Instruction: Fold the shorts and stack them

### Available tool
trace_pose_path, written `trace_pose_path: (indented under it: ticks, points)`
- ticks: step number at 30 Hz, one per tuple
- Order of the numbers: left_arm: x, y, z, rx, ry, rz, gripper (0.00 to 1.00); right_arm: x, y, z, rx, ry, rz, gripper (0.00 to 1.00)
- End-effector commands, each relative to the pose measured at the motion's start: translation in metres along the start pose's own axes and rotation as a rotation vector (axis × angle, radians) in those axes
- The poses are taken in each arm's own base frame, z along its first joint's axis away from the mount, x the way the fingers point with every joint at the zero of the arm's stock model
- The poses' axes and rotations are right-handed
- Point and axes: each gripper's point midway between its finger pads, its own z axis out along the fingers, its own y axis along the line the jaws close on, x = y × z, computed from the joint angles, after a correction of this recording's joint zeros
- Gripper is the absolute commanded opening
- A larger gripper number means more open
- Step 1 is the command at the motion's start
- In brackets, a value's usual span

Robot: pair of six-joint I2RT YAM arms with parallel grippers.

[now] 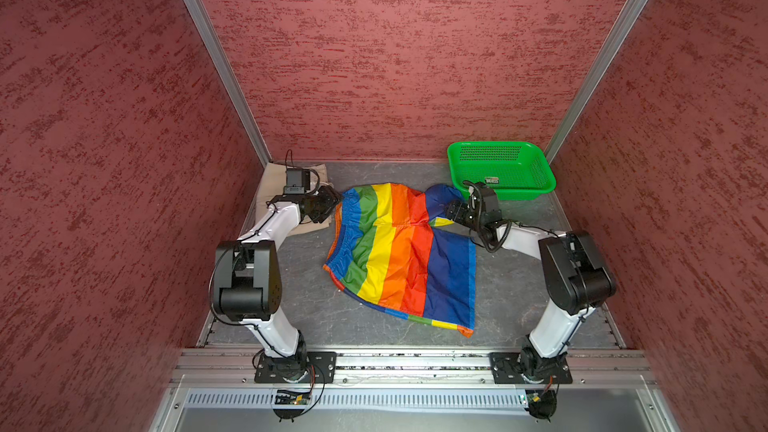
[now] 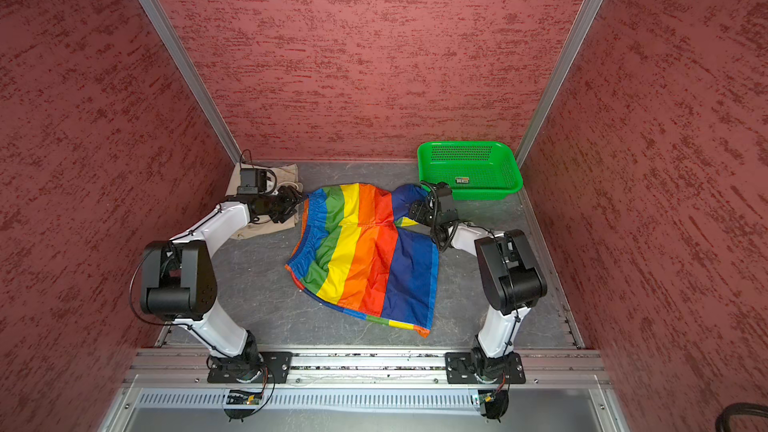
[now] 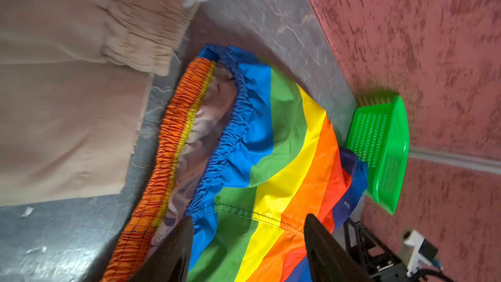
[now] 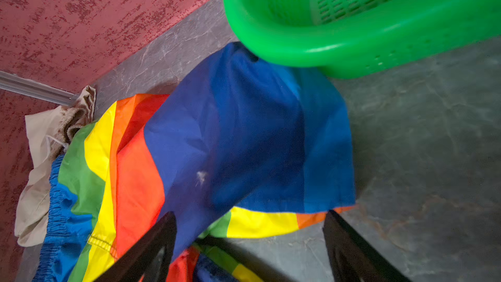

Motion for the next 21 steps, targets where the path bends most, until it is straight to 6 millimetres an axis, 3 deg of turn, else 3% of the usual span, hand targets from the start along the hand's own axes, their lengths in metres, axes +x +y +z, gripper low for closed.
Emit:
trace_pose_path:
  ticks: [1, 3, 5, 7, 8, 11, 16, 18, 21]
  points:
    - [0.003, -0.008, 0.020, 0.007, 0.016, 0.030, 0.72, -0.015, 0.001, 0.018, 0.006, -0.023, 0.019, 0.80]
    - [0.004, -0.005, 0.031, -0.004, 0.028, 0.017, 0.73, -0.015, 0.005, 0.029, -0.022, -0.009, 0.029, 0.70]
    - [0.001, -0.003, 0.041, -0.009, 0.031, 0.011, 0.73, -0.015, 0.014, 0.035, -0.062, 0.000, 0.036, 0.52]
    - [-0.002, 0.002, 0.048, -0.032, 0.027, 0.013, 0.74, -0.015, 0.018, 0.036, -0.072, 0.003, 0.034, 0.45]
    - [-0.003, 0.005, 0.051, -0.043, 0.025, 0.013, 0.75, -0.014, 0.019, 0.035, -0.069, 0.005, 0.026, 0.48]
    - [-0.008, 0.012, 0.059, -0.059, 0.018, 0.008, 0.76, -0.010, 0.013, 0.027, -0.030, 0.012, -0.004, 0.71]
    - [-0.010, 0.021, 0.072, -0.067, 0.034, 0.004, 0.71, 0.006, -0.005, 0.004, 0.051, 0.043, -0.082, 0.76]
    - [-0.010, 0.024, 0.076, -0.062, 0.049, 0.000, 0.63, 0.019, -0.012, -0.001, 0.064, 0.080, -0.104, 0.77]
    - [-0.009, 0.034, 0.080, -0.066, 0.062, -0.017, 0.42, 0.030, -0.020, -0.010, 0.087, 0.107, -0.136, 0.78]
